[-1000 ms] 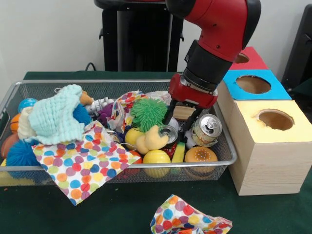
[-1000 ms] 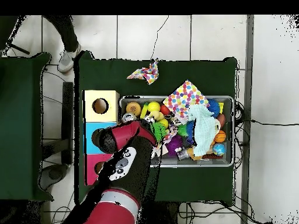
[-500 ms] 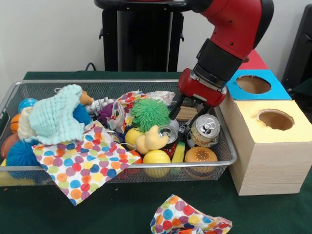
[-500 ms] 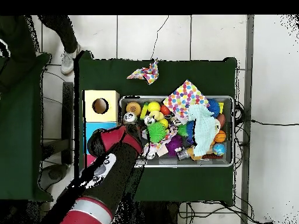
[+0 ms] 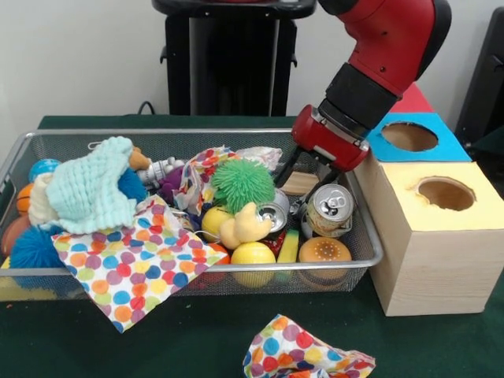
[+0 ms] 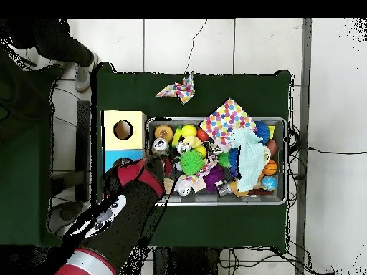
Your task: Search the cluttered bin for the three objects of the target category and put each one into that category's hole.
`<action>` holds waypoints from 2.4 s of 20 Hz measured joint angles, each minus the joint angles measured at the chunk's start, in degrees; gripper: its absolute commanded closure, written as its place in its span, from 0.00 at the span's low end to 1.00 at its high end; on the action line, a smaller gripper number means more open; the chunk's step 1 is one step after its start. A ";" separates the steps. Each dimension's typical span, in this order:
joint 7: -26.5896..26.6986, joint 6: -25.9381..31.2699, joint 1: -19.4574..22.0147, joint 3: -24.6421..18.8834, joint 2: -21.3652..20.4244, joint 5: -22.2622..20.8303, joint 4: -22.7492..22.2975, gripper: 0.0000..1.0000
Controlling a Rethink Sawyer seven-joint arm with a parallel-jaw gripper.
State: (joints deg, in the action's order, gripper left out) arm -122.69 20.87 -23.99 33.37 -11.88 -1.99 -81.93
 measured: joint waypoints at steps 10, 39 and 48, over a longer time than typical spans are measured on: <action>-0.36 -6.60 -0.25 1.81 1.99 3.50 -1.00 0.00; -0.34 -17.17 -0.83 3.22 5.55 11.80 -2.06 1.00; -0.36 -12.17 2.70 0.94 -0.38 9.86 -3.38 1.00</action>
State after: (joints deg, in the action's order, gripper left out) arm -123.04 8.71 -21.28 34.31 -12.25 7.88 -85.31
